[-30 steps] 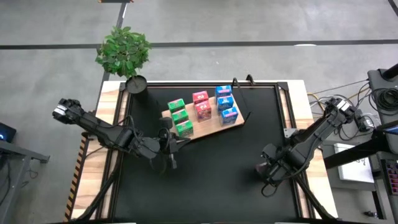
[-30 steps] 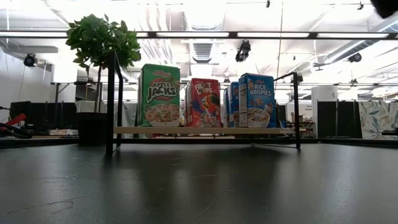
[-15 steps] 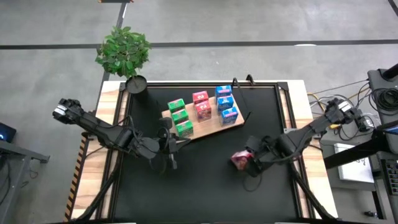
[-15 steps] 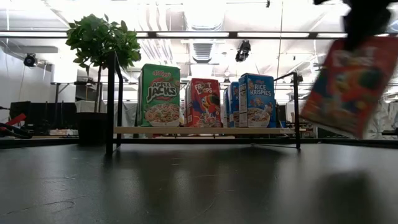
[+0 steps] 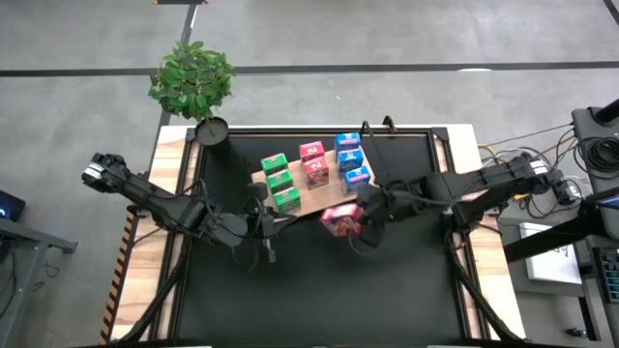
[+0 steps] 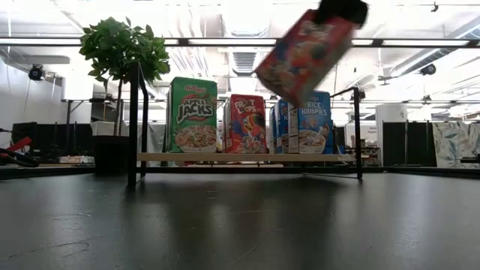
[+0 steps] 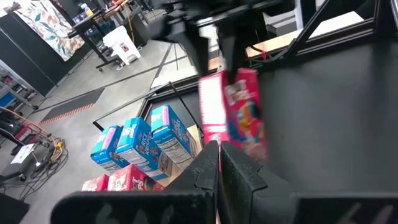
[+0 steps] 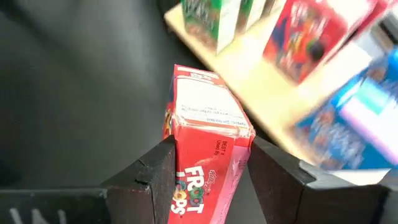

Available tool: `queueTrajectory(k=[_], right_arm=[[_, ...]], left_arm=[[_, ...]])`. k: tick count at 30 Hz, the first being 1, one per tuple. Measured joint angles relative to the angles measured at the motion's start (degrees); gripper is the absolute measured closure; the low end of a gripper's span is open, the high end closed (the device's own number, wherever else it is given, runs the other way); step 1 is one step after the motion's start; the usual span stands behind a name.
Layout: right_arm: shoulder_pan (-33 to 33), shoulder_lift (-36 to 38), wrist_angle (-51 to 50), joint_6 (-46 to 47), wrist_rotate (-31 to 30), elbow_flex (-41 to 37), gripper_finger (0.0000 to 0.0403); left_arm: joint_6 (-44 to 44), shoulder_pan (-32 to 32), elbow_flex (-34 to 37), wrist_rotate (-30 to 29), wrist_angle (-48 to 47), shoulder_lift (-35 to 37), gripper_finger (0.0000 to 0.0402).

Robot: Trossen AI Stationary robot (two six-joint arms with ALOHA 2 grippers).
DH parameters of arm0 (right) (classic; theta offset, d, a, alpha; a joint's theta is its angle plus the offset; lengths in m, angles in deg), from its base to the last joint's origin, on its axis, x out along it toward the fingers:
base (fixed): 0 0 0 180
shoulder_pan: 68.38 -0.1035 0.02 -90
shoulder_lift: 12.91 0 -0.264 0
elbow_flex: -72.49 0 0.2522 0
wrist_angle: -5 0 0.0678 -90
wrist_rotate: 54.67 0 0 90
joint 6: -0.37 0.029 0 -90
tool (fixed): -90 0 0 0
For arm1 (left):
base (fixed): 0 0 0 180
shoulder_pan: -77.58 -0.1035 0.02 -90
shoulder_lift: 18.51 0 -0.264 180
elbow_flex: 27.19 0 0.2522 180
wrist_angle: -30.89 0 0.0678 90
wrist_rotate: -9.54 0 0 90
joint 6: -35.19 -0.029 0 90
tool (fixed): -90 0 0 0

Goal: Stack cereal on shelf
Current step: Align the red cereal box with the other red cereal box on the shelf

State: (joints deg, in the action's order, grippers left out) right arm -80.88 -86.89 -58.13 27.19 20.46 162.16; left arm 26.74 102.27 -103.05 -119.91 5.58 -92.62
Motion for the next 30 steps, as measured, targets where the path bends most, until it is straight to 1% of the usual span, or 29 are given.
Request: queueTrajectory(k=[3, 5, 9, 12, 16, 18, 20, 25, 30], right_arm=[[2.8, -2.6, -1.0, -5.8, 0.7, 3.5, 0.0232], [4.6, -5.1, -1.8, -9.9, 2.4, 6.5, 0.0232], [7.7, -11.7, -10.7, -18.4, 3.0, 14.6, 0.0232], [9.2, -15.9, -16.0, -27.6, 2.8, 20.0, 0.0232], [10.7, -20.9, -18.0, -39.4, 3.2, 25.8, 0.0232], [11.4, -23.2, -19.6, -43.7, 3.3, 28.3, 0.0232], [11.9, -25.0, -21.1, -46.0, 3.4, 31.0, 0.0232], [13.1, -28.9, -25.0, -48.2, 3.4, 36.2, 0.0232], [13.5, -30.8, -25.3, -52.2, 3.3, 37.4, 0.0232]], left_arm=[[-0.4, 0.0, 0.0, 0.0, 0.1, 0.0, 0.0402], [-0.5, 0.0, 0.0, 0.0, 0.2, 0.0, 0.0402], [-0.6, 0.0, 0.0, 0.0, 0.6, 0.0, 0.0402], [-0.6, 0.0, 0.0, 0.0, 0.5, 0.0, 0.0402], [-0.6, 0.0, 0.0, 0.0, 0.5, 0.0, 0.0402], [-0.7, 0.0, 0.0, 0.0, 0.5, 0.0, 0.0402], [-0.6, 0.0, 0.0, 0.0, 0.5, 0.1, 0.0402], [-0.6, 0.0, 0.0, 0.0, 0.4, 0.1, 0.0402], [-0.6, 0.0, 0.0, 0.0, 0.4, 0.1, 0.0402]])
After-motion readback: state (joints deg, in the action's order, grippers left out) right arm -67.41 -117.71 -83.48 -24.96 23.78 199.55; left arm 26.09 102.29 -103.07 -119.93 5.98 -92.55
